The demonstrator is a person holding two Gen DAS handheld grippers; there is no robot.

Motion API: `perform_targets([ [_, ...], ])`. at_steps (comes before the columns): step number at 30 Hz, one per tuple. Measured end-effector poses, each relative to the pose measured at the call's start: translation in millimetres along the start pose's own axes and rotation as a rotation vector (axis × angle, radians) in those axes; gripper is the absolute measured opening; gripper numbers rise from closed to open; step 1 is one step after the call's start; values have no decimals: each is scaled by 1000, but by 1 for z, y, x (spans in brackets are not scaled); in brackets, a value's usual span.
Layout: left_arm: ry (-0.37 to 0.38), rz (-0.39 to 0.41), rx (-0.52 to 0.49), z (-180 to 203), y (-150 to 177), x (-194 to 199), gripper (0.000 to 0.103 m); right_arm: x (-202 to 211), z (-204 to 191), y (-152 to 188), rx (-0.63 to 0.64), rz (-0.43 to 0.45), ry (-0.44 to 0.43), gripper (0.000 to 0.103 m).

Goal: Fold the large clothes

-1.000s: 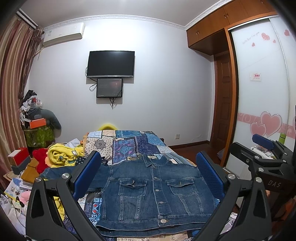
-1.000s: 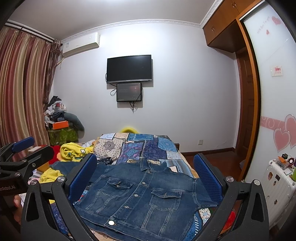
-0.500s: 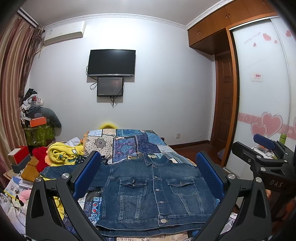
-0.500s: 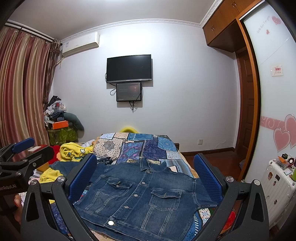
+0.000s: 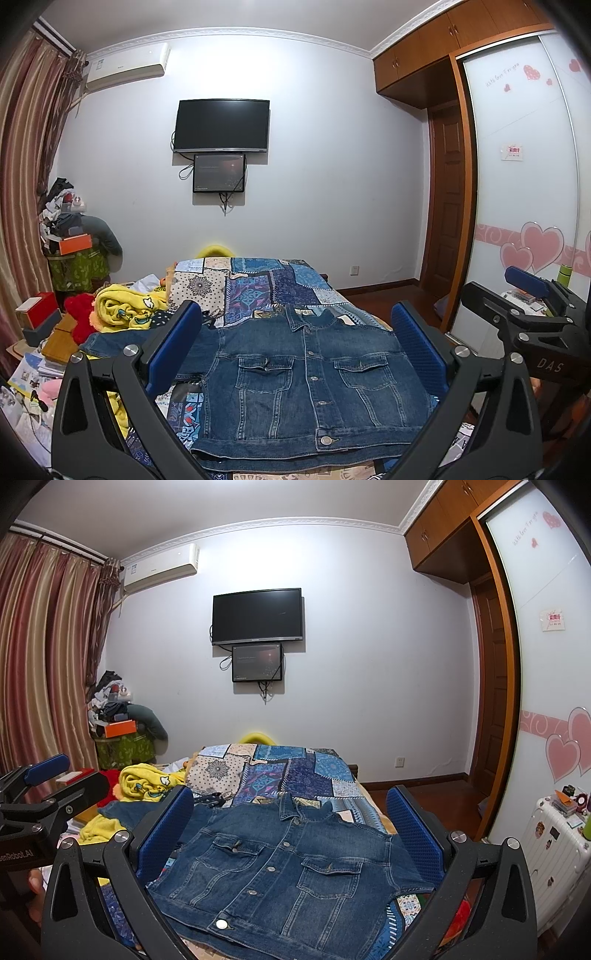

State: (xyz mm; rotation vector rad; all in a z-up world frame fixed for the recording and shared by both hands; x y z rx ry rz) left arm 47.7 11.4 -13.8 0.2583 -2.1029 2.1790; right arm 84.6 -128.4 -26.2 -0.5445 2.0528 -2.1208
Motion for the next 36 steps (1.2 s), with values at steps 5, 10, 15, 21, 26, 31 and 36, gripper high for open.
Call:
perform_targets([
  [5, 0, 1, 3, 0, 0, 0, 103, 0, 0, 0, 0, -2, 0, 103],
  [10, 1, 0, 3, 0, 0, 0, 103, 0, 0, 1, 1, -4, 0, 103],
  [15, -1, -1, 12, -2, 0, -3, 103, -4, 1, 4, 5, -11, -2, 103],
  [21, -10, -14, 19, -7, 0, -16, 103, -19, 0, 7, 6, -41, -8, 103],
  [26, -27, -31, 26, -17, 1, -37, 103, -40, -3, 8, 6, -83, -18, 103],
  [31, -56, -72, 51, -40, 8, -75, 103, -72, -6, 17, 10, -144, -19, 103],
  [36, -120, -130, 73, -77, 23, -129, 103, -112, -4, 32, 9, -229, -20, 103],
])
Point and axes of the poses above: each gripper's, at about its wrist camera, not at the fingertips, and x roughly against the way its jaws point, z to its right, y to its underside, the point moved 4 cm from there along -x, roughly the way its jaws point, and after that the axes turned 2 degrees about -y, right-handed, at the moved point
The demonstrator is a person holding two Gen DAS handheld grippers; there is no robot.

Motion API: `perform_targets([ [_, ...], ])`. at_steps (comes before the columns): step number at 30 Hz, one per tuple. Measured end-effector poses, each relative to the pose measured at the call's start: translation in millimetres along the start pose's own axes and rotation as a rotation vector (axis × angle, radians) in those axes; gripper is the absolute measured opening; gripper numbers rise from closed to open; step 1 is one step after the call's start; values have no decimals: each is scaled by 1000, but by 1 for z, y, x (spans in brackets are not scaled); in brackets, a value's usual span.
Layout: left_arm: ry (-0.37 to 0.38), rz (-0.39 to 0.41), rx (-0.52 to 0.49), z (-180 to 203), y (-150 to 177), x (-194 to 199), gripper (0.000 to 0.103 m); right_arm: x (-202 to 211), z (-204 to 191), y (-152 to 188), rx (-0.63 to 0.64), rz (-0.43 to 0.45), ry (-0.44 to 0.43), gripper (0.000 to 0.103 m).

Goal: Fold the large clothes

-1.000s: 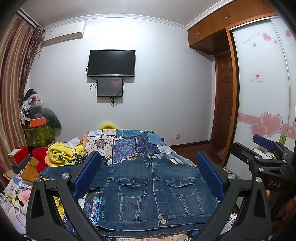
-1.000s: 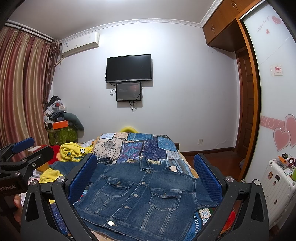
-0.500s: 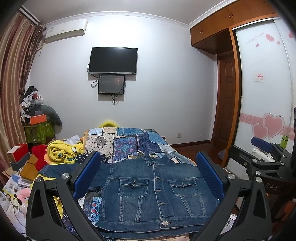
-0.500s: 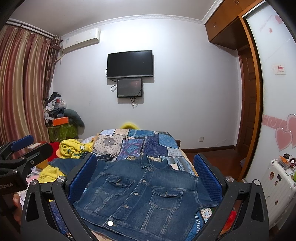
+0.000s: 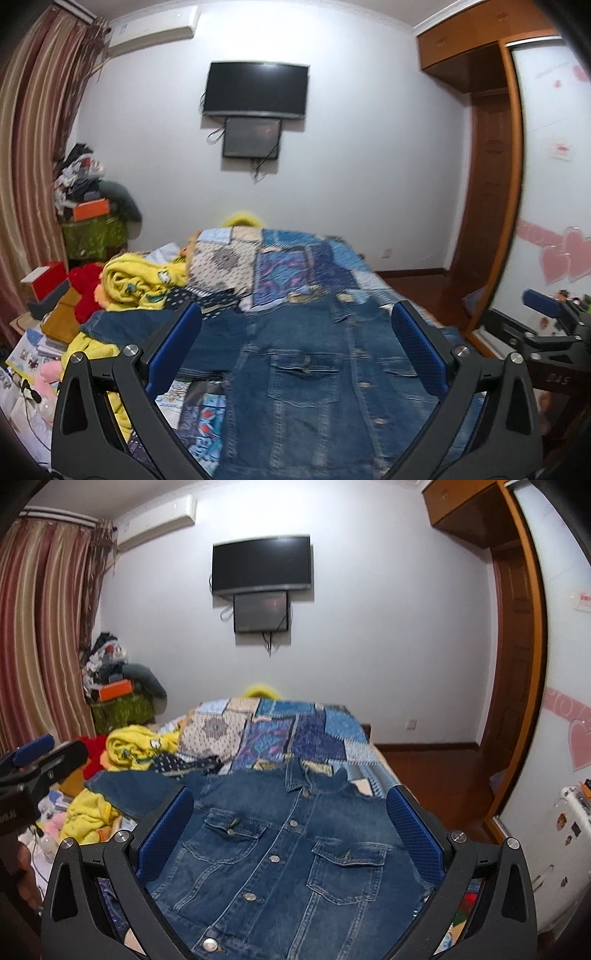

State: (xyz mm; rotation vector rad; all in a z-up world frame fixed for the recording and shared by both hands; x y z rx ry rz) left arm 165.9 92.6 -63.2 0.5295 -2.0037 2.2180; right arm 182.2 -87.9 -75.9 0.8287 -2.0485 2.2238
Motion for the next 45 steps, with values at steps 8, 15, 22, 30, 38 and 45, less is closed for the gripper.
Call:
perform_targets([
  [8, -91, -170, 11, -67, 34, -100, 103, -78, 15, 22, -19, -172, 18, 103],
  [15, -193, -296, 9, -145, 86, -160, 103, -134, 27, 40, -34, -331, 37, 103],
  [22, -211, -379, 199, -235, 117, -194, 102, -165, 31, 63, -17, -441, 55, 103],
  [30, -219, -485, 372, -308, 139, -242, 86, -185, 35, 68, -49, -496, 48, 103],
  [38, -154, -552, 642, -345, 172, -268, 69, -188, 39, 63, -78, -489, 66, 103],
  [45, -197, -585, 685, -367, 185, -291, 60, -186, 33, 59, -49, -475, 69, 103],
])
Point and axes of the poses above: each gripper's, at about its wrist camera, not at the fingertips, and x roughly against the way its jaws point, z to its right, y to its underside, the point moved 4 cm from there along -x, roughly the way its jaws point, and after that the axes turned 2 degrees about -y, right-handed, at the moved point
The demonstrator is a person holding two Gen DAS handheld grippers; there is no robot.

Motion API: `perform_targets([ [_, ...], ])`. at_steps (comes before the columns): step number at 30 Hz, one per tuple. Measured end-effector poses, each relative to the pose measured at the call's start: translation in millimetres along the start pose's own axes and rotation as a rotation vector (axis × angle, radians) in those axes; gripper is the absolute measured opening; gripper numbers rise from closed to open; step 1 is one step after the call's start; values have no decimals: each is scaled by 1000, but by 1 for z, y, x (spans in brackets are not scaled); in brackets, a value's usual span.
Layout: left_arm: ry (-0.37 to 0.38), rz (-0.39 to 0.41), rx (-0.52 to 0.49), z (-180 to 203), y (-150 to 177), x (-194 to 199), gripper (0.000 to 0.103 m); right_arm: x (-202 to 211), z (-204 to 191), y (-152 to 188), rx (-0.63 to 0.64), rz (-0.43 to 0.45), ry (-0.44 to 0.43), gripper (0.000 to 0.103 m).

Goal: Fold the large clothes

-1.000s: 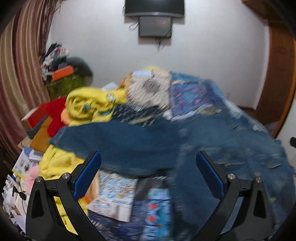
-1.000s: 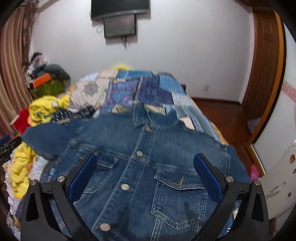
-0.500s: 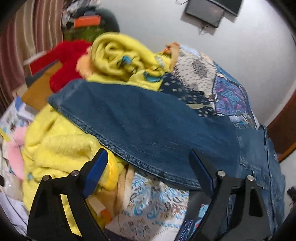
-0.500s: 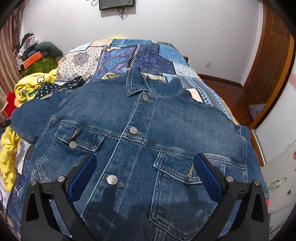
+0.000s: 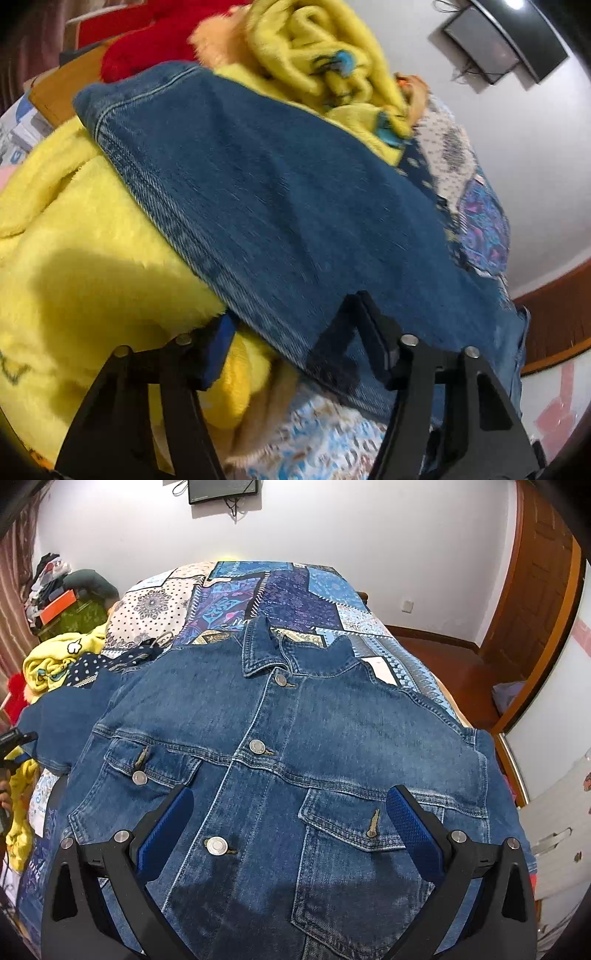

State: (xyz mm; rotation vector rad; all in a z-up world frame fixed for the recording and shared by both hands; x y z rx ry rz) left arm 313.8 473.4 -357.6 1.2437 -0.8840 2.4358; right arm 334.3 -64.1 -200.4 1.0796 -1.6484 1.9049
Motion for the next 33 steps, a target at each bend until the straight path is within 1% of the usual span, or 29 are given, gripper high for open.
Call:
perform_targets([
  [1, -6, 1, 11, 0, -3, -2, 58, 1, -1, 0, 3, 4, 1, 103],
  [3, -18, 23, 22, 2, -9, 0, 50, 5, -3, -1, 15, 15, 6, 103],
  [4, -30, 32, 18, 5, -11, 2, 48, 7, -4, -1, 21, 20, 11, 103],
  [6, -75, 45, -10, 11, -15, 5, 34, 10, -4, -2, 33, 27, 18, 103],
  [7, -112, 49, -38, 15, -17, 7, 31, 11, -4, -2, 37, 29, 16, 103],
  [8, -154, 50, -77, 20, -19, 9, 22, 12, -4, -3, 38, 26, 2, 103],
  [9, -212, 50, -136, 24, -22, 11, 15, 12, -4, -3, 34, 22, -12, 103],
  [11, -313, 70, -242, 39, -27, 18, 12, 12, -5, -4, 25, 6, -55, 103],
  [12, -344, 89, -290, 49, -30, 26, 11, 12, -5, -4, 24, -2, -76, 103],
  [14, -351, 141, -343, 66, -36, 46, 10, 12, -5, -5, 20, -18, -101, 103],
  [16, -337, 208, -389, 93, -40, 73, 8, 13, -4, -5, 19, -21, -111, 103],
  [18, -294, 272, -429, 123, -41, 100, 7, 14, -1, -5, 15, -26, -107, 103],
  [20, -233, 319, -475, 159, -40, 126, 5, 16, 2, -4, 5, -27, -112, 103],
  [22, -177, 351, -520, 198, -37, 137, 4, 20, 6, -1, -5, -25, -119, 103],
  [24, -98, 373, -556, 233, -27, 150, 4, 25, 8, 2, -8, -24, -121, 103],
  [26, -34, 382, -595, 270, -15, 157, 4, 28, 12, 5, -6, -21, -115, 103],
  [28, 13, 381, -658, 307, 5, 154, 4, 30, 17, 7, -6, -23, -110, 103],
  [30, 32, 365, -717, 338, 29, 142, 4, 33, 24, 10, -9, -26, -105, 103],
  [33, 69, 308, -789, 373, 70, 115, 4, 39, 35, 15, -15, -21, -97, 103],
])
Point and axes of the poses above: each gripper's, at about its wrist camera, not at the fingertips, and x roughly against the way its jaws point, z to its right, y to its underside, the point moved 4 cm from there along -x, roughly the way its jaws point, and after that the axes turned 2 degrees about -y, right-handed, at the moved point
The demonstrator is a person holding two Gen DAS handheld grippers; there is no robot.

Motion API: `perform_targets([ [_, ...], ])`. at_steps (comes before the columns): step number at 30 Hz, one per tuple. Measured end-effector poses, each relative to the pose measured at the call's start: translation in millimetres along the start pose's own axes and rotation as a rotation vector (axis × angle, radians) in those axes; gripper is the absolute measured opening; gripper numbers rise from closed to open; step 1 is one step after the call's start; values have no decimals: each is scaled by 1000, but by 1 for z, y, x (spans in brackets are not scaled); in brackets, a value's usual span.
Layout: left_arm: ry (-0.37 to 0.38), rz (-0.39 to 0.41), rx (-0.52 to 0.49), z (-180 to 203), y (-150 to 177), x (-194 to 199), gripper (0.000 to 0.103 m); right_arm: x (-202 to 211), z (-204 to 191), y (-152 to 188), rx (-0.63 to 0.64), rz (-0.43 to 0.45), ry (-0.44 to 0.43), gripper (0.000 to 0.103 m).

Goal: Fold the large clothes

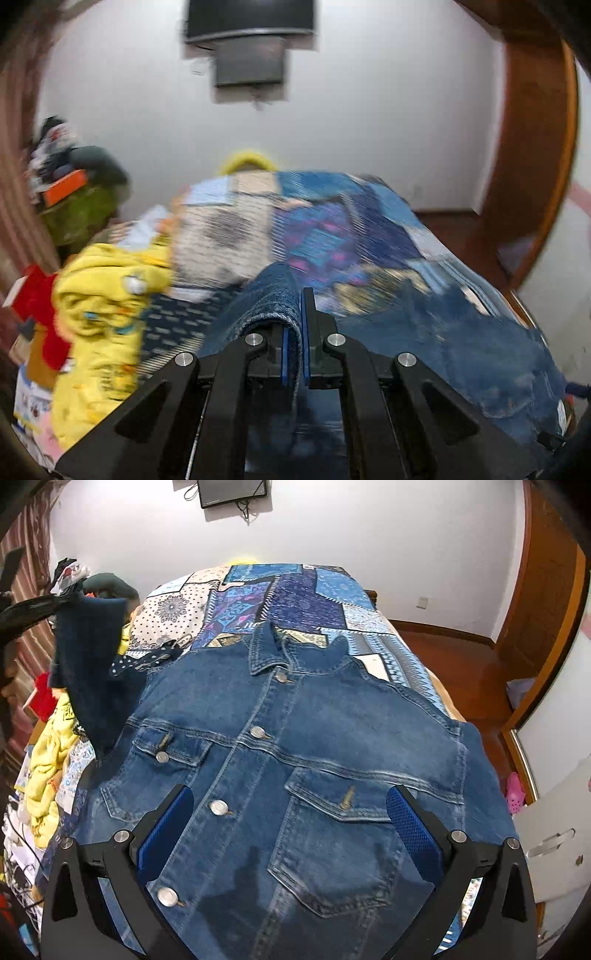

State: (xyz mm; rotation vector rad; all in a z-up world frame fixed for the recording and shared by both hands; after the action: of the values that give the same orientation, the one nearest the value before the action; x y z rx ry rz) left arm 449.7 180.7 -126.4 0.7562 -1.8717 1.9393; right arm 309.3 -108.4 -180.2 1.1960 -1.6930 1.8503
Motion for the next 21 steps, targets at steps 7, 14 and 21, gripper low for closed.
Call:
perform_targets([
  [7, 171, -172, -121, 110, 73, -41, 4, 11, 26, 13, -28, -3, 26, 103],
  [14, 179, -343, -181, 156, 146, -58, 4, 12, 41, 24, -48, -21, 40, 103],
  [21, 275, -410, -79, 144, 156, -38, 36, 12, 43, 30, -65, -28, 38, 103],
])
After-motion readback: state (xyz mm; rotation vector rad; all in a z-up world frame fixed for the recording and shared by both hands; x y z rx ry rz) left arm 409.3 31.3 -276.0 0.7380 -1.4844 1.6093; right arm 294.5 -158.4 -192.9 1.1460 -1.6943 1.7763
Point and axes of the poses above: each gripper's, at about its wrist camera, not at the fingertips, and x roughly against the way its jaws point, z to its right, y to its underside, the point moved 4 cm from there along -x, roughly the way its jaws point, and after that the axes turned 2 degrees about -y, right-handed, at the moved point
